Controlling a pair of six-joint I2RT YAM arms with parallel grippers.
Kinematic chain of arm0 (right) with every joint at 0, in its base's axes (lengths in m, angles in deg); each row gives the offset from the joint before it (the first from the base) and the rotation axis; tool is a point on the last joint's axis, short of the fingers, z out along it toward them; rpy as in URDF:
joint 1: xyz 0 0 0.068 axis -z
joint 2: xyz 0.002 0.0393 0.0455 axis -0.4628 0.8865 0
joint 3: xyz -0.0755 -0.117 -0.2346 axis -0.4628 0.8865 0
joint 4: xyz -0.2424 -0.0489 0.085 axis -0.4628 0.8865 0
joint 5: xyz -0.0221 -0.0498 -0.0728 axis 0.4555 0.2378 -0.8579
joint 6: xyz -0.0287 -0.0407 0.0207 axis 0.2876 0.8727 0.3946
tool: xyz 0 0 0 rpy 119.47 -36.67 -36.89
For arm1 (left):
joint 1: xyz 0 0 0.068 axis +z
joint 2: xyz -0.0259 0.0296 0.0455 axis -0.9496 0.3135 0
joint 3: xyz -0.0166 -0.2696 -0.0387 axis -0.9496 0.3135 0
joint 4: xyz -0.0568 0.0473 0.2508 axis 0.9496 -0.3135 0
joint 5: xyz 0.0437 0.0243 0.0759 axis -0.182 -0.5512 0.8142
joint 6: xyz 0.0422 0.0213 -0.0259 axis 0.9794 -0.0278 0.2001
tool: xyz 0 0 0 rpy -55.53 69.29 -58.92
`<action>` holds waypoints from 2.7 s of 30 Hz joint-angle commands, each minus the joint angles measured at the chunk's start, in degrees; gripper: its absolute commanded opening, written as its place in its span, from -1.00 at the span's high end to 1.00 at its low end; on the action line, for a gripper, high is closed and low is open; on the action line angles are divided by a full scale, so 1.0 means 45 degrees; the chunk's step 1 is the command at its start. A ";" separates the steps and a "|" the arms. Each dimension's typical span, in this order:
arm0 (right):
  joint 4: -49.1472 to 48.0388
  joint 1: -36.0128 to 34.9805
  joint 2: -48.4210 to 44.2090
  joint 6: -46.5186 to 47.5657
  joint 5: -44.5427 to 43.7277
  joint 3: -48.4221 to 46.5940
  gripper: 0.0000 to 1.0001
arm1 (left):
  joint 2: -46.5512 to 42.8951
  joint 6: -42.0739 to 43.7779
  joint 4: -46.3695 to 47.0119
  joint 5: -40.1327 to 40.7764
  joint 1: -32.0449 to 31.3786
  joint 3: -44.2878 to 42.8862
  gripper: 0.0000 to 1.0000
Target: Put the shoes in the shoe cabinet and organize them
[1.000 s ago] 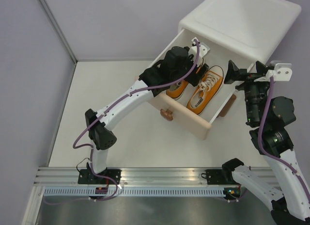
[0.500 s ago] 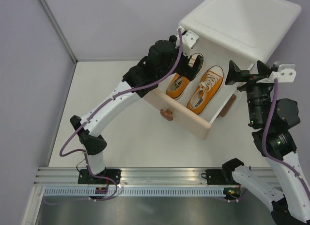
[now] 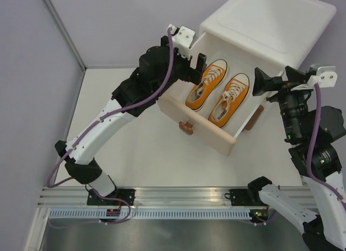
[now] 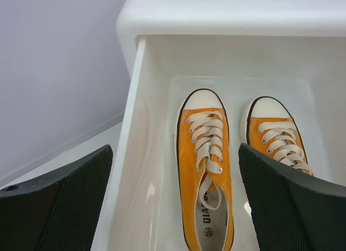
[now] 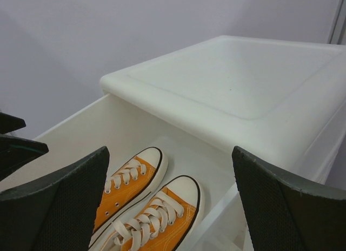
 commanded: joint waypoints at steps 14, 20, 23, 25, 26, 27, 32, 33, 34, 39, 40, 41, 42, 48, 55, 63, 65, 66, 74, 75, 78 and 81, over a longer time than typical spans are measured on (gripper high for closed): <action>0.2951 -0.0042 -0.0823 -0.1003 0.0327 -0.0299 -0.96 | -0.5808 -0.1636 -0.0737 0.1538 -0.0069 0.4731 -0.98; 0.3382 -0.0042 -0.1409 -0.1257 0.0054 0.0189 -0.96 | -0.7488 -0.1813 -0.1401 0.0249 -0.0049 0.6391 -0.89; 0.3616 -0.0042 -0.1644 -0.1433 -0.0103 0.0191 -0.96 | -0.7958 -0.1599 -0.1772 -0.0864 -0.0069 0.7074 -0.87; 0.3733 -0.0042 -0.1742 -0.1492 -0.0122 0.0055 -0.96 | -0.8269 -0.1385 -0.1851 -0.1934 -0.0069 0.7621 -0.85; 0.3772 -0.0023 -0.1781 -0.1492 -0.0103 -0.0024 -0.96 | -0.8348 -0.1306 -0.1832 -0.2366 -0.0069 0.7971 -0.85; 0.3908 -0.0042 -0.1800 -0.1434 -0.0083 -0.0121 -0.96 | -0.8407 -0.1247 -0.1812 -0.3202 -0.0049 0.8110 -0.84; 0.3929 -0.0042 -0.2151 -0.1160 -0.0297 -0.0415 -0.96 | -0.8135 -0.1032 -0.1812 -0.5258 -0.0069 0.8657 -0.81; 0.3871 -0.0042 -0.2229 -0.1102 -0.0317 -0.0396 -0.96 | -0.8038 -0.1051 -0.1812 -0.5841 -0.0088 0.8658 -0.80; 0.3851 -0.0042 -0.2288 -0.1101 -0.0395 -0.0318 -0.96 | -0.7901 -0.1148 -0.1793 -0.6099 -0.0069 0.8658 -0.79; 0.3754 -0.0042 -0.2601 -0.0907 -0.0552 -0.0045 -0.96 | -0.7315 -0.1617 -0.1344 -0.6433 -0.0127 0.8639 -0.75; 0.3715 -0.0042 -0.2640 -0.0848 -0.0571 0.0072 -0.96 | -0.7256 -0.1830 -0.1247 -0.6414 -0.0108 0.8619 -0.74; 0.3675 -0.0042 -0.2660 -0.0789 -0.0572 0.0151 -0.96 | -0.7159 -0.1910 -0.1130 -0.6394 -0.0147 0.8600 -0.73; 0.3636 -0.0042 -0.2679 -0.0789 -0.0572 0.0190 -0.96 | -0.7042 -0.2007 -0.0993 -0.6317 -0.0147 0.8561 -0.72; 0.3441 -0.0042 -0.2737 -0.0750 -0.0454 0.0502 -0.96 | -0.6398 -0.2204 -0.0641 -0.5966 -0.0303 0.7859 -0.71; 0.3421 -0.0042 -0.2875 -0.0789 -0.0415 0.0679 -0.96 | -0.5559 -0.2301 -0.0309 -0.5087 -0.0303 0.6864 -0.73; 0.3636 -0.0042 -0.3226 -0.0789 -0.0571 0.0601 -0.96 | -0.4776 -0.2438 0.0355 -0.4070 -0.0303 0.5768 -0.75; 0.3714 -0.0042 -0.3265 -0.0808 -0.0572 0.0581 -0.96 | -0.4639 -0.2477 0.0647 -0.3972 -0.0323 0.5495 -0.75; 0.3772 -0.0042 -0.3285 -0.0789 -0.0572 0.0542 -0.96 | -0.4503 -0.2477 0.0765 -0.3972 -0.0323 0.5417 -0.76; 0.4104 -0.0042 -0.3597 -0.0730 -0.0786 0.0328 -0.96 | -0.3896 -0.2672 0.1605 -0.3739 -0.0303 0.4616 -0.76; 0.4163 -0.0042 -0.3636 -0.0711 -0.0786 0.0288 -0.96 | -0.3896 -0.2750 0.1877 -0.3719 -0.0323 0.4576 -0.76; 0.4124 -0.0062 -0.3773 -0.0711 -0.0864 0.0307 -0.96 | -0.3935 -0.2828 0.2269 -0.3134 -0.0323 0.4440 -0.76; 0.4066 -0.0042 -0.3890 -0.0788 -0.0864 0.0424 -0.95 | -0.3819 -0.2848 0.2640 -0.2918 -0.0323 0.4245 -0.76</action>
